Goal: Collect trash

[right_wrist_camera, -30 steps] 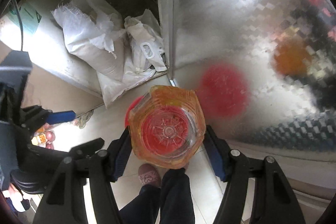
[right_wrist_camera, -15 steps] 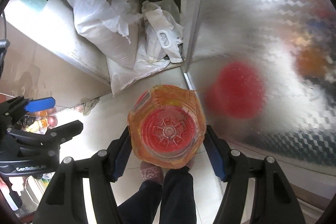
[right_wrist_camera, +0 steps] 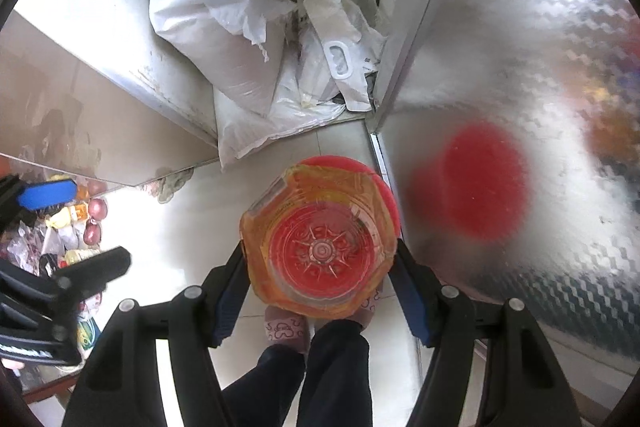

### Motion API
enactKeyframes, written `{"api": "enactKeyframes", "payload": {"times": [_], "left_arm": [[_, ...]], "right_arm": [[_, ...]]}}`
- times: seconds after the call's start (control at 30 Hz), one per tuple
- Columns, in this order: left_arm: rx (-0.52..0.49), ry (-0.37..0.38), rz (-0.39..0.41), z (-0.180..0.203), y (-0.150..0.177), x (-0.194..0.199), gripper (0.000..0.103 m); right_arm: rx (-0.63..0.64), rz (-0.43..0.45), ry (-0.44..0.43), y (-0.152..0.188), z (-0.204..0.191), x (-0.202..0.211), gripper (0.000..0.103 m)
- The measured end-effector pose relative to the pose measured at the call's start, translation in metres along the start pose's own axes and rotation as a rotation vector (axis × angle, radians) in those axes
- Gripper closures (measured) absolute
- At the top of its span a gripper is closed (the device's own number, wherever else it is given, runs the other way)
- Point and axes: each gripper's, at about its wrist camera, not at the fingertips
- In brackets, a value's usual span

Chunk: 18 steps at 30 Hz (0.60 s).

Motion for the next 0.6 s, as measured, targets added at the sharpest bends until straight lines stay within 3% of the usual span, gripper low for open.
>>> {"api": "enactKeyframes", "payload": {"times": [0.03, 0.13, 0.17, 0.4, 0.5, 0.6], "left_arm": [[0.004, -0.003, 0.002, -0.001, 0.001, 0.001, 0.008], [0.020, -0.009, 0.010, -0.005, 0.005, 0.004, 0.008], [0.023, -0.011, 0.010, -0.005, 0.006, 0.005, 0.008], [0.039, -0.023, 0.032, -0.003, 0.015, 0.029, 0.008], [0.037, -0.041, 0.053, 0.000, 0.018, 0.050, 0.007], [0.043, -0.046, 0.086, 0.002, 0.019, 0.086, 0.000]], "right_arm": [[0.004, -0.001, -0.001, 0.001, 0.000, -0.001, 0.036], [0.004, 0.016, 0.011, 0.003, 0.001, 0.001, 0.012], [0.004, 0.026, 0.007, 0.004, 0.001, 0.003, 0.009], [0.010, 0.052, -0.002, 0.007, -0.001, 0.021, 0.006], [0.013, 0.072, -0.013, 0.008, -0.006, 0.045, 0.006], [0.025, 0.097, -0.013, 0.006, -0.013, 0.080, 0.006]]}}
Point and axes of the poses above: each gripper's, at about its wrist camera, not at the fingertips, and x roughly against the way its jaws point, z to its right, y to its underside, and after that the axes turned 8 degrees about -x, right-handed
